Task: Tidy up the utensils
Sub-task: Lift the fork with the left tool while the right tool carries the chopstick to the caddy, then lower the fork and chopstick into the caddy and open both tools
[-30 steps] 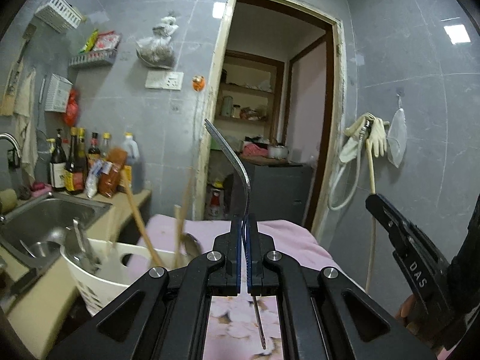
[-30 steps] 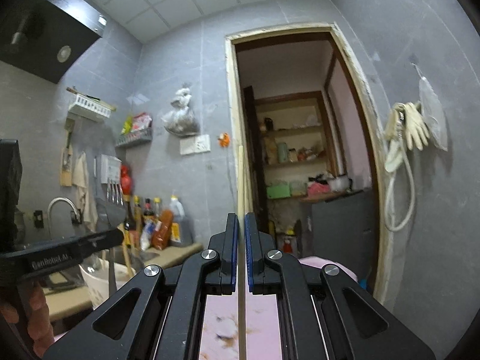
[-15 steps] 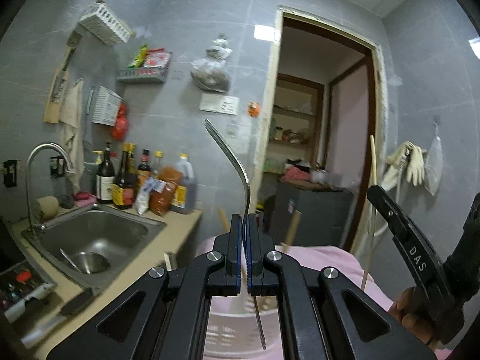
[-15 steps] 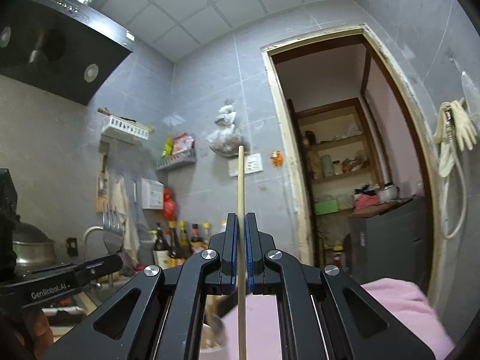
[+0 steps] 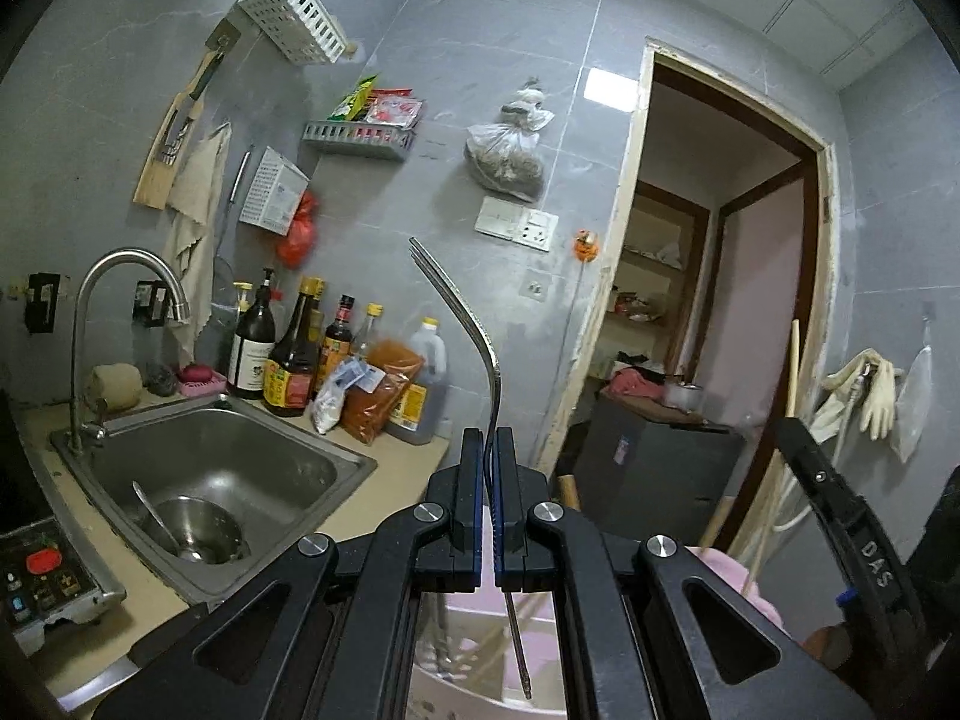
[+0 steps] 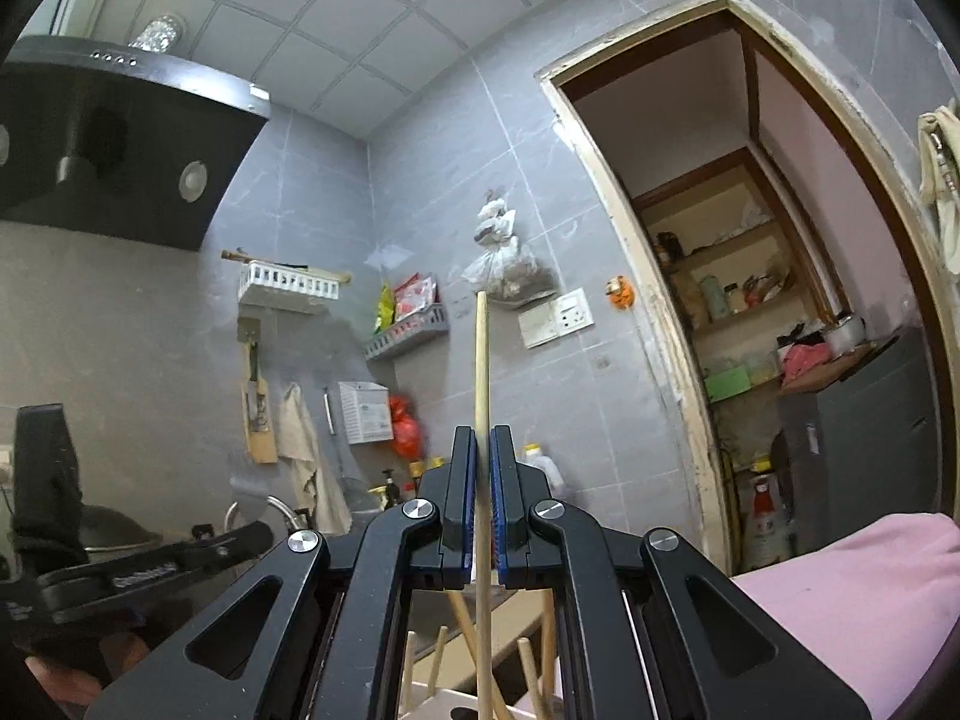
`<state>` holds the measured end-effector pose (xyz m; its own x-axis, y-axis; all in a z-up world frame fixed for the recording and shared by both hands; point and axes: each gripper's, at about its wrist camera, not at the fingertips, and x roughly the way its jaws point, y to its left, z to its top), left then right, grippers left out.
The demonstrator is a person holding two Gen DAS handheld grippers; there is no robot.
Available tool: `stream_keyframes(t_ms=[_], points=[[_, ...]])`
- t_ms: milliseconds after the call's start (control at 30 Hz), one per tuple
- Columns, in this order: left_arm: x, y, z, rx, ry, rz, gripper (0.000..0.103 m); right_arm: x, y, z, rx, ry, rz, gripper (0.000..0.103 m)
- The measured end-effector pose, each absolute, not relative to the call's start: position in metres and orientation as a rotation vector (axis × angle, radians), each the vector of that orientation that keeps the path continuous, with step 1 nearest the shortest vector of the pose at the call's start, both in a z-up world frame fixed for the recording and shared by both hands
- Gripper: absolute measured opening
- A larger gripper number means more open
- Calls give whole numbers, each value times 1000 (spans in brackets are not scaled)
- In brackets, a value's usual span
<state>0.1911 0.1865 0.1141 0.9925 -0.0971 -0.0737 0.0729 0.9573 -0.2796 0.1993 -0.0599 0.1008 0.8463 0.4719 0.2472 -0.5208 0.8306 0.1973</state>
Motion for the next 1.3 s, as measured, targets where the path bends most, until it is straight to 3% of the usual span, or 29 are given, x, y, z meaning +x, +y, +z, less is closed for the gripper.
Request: stream_keyframes(t_ms=[1300], points=[[226, 162, 47, -141, 174, -122, 1, 214, -21, 40, 75, -151, 387, 3]])
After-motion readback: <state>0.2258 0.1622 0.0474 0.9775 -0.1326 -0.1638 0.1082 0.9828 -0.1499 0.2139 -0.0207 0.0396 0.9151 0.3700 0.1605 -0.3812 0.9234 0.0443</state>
